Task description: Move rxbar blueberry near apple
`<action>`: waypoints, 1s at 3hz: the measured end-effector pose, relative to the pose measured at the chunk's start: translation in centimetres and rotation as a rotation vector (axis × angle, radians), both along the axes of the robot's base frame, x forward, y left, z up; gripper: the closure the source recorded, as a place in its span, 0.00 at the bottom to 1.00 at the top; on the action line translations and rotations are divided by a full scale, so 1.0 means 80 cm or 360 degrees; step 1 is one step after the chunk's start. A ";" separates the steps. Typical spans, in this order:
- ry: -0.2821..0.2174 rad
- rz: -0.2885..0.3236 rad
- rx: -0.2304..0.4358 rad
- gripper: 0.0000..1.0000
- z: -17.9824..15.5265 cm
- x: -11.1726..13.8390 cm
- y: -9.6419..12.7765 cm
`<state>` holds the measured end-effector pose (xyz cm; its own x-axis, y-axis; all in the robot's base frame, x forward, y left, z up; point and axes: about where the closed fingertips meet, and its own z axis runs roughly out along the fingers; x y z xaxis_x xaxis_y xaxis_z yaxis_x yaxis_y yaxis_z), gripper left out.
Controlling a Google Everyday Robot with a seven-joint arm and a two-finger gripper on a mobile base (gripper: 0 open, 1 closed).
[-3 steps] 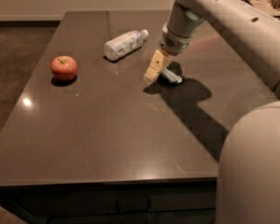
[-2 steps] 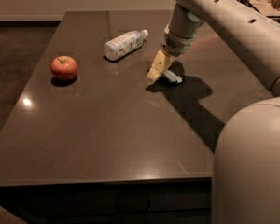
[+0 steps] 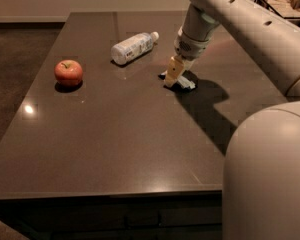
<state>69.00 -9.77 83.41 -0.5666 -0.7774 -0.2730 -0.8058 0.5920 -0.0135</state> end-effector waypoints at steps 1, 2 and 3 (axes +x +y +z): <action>0.0001 0.0054 0.0018 0.63 0.007 -0.002 0.009; 0.0002 0.0173 0.0036 0.86 0.020 -0.006 0.042; 0.0005 0.0312 0.0056 1.00 0.029 -0.008 0.090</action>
Offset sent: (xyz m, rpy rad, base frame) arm -0.0113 0.0625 0.0357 0.0344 0.0019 0.2013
